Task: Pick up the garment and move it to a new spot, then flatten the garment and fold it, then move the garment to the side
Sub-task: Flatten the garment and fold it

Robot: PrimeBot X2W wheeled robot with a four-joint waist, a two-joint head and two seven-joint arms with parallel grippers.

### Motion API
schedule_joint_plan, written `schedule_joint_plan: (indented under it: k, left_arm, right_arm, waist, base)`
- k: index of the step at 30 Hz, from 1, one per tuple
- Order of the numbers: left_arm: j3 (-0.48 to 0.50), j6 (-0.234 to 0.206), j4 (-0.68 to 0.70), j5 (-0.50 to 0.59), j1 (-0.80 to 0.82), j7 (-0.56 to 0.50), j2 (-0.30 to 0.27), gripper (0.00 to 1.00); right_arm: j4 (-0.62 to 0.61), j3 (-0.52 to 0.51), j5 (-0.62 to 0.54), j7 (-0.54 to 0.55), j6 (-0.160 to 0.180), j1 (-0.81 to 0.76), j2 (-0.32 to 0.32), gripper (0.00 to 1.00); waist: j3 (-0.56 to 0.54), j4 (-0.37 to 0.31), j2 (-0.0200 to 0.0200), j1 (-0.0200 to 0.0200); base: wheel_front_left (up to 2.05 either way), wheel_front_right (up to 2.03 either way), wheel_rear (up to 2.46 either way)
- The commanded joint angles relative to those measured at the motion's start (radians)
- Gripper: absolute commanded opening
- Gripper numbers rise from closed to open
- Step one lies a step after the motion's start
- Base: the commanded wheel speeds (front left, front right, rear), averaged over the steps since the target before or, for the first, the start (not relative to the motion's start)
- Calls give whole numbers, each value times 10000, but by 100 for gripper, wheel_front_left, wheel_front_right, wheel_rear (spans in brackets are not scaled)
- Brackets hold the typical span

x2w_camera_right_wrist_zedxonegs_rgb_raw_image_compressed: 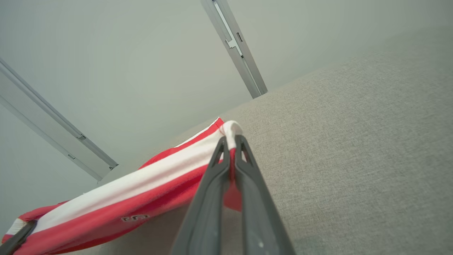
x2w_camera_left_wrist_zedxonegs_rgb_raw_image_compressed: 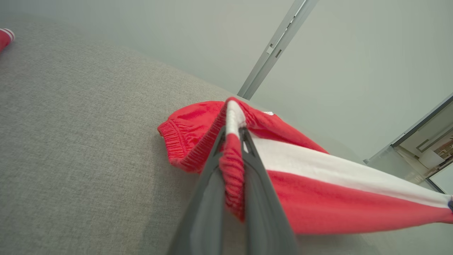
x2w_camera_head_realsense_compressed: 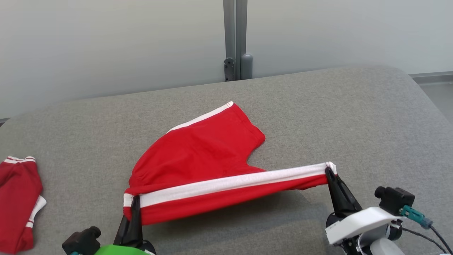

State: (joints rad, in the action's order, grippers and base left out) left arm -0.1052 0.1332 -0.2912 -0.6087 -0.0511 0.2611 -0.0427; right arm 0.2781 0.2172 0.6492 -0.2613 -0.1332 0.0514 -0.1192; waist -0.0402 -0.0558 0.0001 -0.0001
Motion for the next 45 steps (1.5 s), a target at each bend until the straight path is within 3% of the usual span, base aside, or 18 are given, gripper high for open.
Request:
schedule_joint_plan:
  k: [1,6,21,33,34,35,36,37,38,39,40,45]
  left_arm:
    - [59,-47,51,-63,222,59,-148,0]
    - [-129,-41,-82,-204,956,59,-135,0]
    - [-801,-38,-1278,-1468,4138,48,-117,0]
    - [-1255,-37,-1656,-1651,5422,47,-107,0]
    - [-1304,-37,-1668,-1637,5489,48,-110,4]
    - [-1348,-37,-1672,-1654,5533,48,-112,23]
    - [-1405,-37,-1695,-1718,5572,48,-112,61]
    - [-1462,-37,-1718,-1760,5599,47,-112,91]
    - [-1537,-37,-1746,-1763,5639,47,-112,100]
    - [-1637,-37,-1770,-1688,5682,47,-110,100]
    - [-1690,-37,-1789,-1566,5724,39,-109,100]
    - [-1302,-37,-1816,-982,5574,35,-109,100]
  right_arm:
    - [117,-66,-72,-58,45,398,-162,0]
    - [853,92,-336,-53,42,1661,-228,0]
    - [4278,441,-1280,-45,36,6702,-325,0]
    - [6299,653,-2078,-45,34,8890,-296,0]
    - [6431,597,-2116,-45,36,8992,-286,0]
    - [6524,554,-2155,-45,34,9058,-276,0]
    - [6669,521,-2260,-47,34,9131,-265,0]
    - [6741,487,-2315,-47,34,9177,-250,0]
    - [6820,406,-2378,-47,34,9227,-233,36]
    - [6858,350,-2440,-45,34,9256,-214,81]
    - [6876,284,-2484,-45,34,9275,-175,100]
    - [6619,-23,-2673,-45,33,8958,-94,100]
  waist:
    - [153,231,-1,1]
    - [582,730,-1,1]
    - [3216,2053,-1,1]
    - [4404,2681,-1,1]
    - [4469,2719,-1,1]
    - [4521,2751,-1,1]
    - [4575,2784,-1,1]
    - [4603,2805,-1,1]
    - [4632,2826,-1,1]
    - [4650,2836,-1,1]
    - [4666,2840,-1,1]
    - [4560,2722,-1,1]
  base:
    - [0,0,0]
    - [0,0,0]
    - [0,0,0]
    - [0,0,0]
    - [0,0,0]
    - [0,0,0]
    - [0,0,0]
    - [0,0,0]
    - [0,0,0]
    - [0,0,0]
    - [0,0,0]
    - [0,0,0]
